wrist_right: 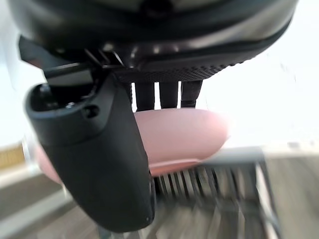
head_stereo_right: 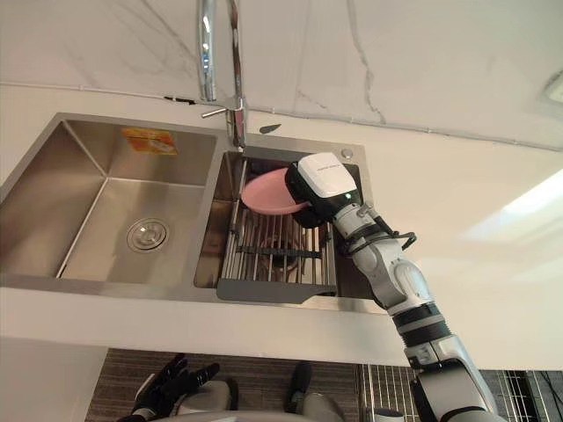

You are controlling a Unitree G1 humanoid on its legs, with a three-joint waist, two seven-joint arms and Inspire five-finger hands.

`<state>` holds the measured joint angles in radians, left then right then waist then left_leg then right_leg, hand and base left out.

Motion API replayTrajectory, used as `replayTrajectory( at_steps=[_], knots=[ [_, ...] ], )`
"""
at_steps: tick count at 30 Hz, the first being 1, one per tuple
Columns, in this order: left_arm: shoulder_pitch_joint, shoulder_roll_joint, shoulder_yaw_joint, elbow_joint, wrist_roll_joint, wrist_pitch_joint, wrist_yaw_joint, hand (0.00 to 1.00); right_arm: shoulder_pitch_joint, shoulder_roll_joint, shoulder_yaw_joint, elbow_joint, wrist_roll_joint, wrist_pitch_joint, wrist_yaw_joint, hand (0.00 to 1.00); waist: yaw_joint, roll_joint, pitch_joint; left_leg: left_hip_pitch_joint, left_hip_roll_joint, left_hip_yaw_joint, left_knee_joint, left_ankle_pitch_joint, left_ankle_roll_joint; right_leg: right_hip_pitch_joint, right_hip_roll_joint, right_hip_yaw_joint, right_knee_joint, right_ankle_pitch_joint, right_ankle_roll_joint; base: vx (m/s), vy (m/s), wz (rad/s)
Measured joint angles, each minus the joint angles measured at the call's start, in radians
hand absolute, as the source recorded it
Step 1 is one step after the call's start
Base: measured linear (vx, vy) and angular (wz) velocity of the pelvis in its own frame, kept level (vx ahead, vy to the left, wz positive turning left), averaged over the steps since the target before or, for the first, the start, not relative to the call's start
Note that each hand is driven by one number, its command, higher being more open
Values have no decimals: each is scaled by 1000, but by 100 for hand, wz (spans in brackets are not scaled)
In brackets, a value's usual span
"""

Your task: Walk over to the sink, pick up the cup, carry it to the dishwasher, place the cup inside the dishwasher, then close the dishwasher door

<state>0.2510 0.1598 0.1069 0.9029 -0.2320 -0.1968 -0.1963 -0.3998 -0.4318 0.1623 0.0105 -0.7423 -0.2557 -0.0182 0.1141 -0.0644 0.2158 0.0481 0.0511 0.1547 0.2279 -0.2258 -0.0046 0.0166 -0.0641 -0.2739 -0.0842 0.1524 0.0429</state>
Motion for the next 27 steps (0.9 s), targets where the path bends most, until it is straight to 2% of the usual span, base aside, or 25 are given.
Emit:
replayTrajectory(
  at_steps=[4,7,12,18,21,23,25,27],
  knots=[
    [0,0,0,11,0,-8,1,100,19,11,-49,-97,33,-2,0,0,-7,1,-3,24,0,20,-15,0,0,7,1,18,0,0,0,-3,21,-14],
    [1,2,0,41,1,-17,1,100,59,13,-50,-140,53,-13,0,0,-21,2,-26,37,0,30,-29,3,1,8,3,28,-1,0,0,-7,11,-12],
    [3,3,0,48,19,-22,7,100,148,18,-50,-206,53,-51,-2,0,-32,3,-30,58,0,43,-55,13,-2,16,6,38,-1,0,-1,-15,1,-6],
    [6,-1,-17,82,26,-26,22,100,267,25,-70,-305,53,-83,-28,0,-48,26,-63,61,2,41,-60,16,-4,19,9,39,-1,0,-2,0,0,0],
    [9,2,-26,86,28,-36,27,100,317,25,-99,-337,52,-96,-56,0,-55,29,-65,54,3,37,-45,15,-5,21,9,43,-1,0,-4,-32,6,2],
    [9,2,-27,86,28,-45,27,100,330,24,-105,-343,52,-99,-77,0,-57,33,-63,37,9,34,-11,-2,-5,16,14,49,-1,3,-8,-58,1,-9],
    [10,-7,-27,83,27,-65,27,100,330,23,-106,-350,52,-104,-96,0,-53,55,-52,-6,40,50,93,-62,-7,-3,41,85,2,9,-17,-81,16,-42],
    [9,-15,-27,78,27,-79,27,100,330,22,-105,-354,52,-118,-102,0,-52,71,-43,-29,55,55,154,-93,-6,-19,60,128,2,20,-31,-71,45,-72]
  ],
)
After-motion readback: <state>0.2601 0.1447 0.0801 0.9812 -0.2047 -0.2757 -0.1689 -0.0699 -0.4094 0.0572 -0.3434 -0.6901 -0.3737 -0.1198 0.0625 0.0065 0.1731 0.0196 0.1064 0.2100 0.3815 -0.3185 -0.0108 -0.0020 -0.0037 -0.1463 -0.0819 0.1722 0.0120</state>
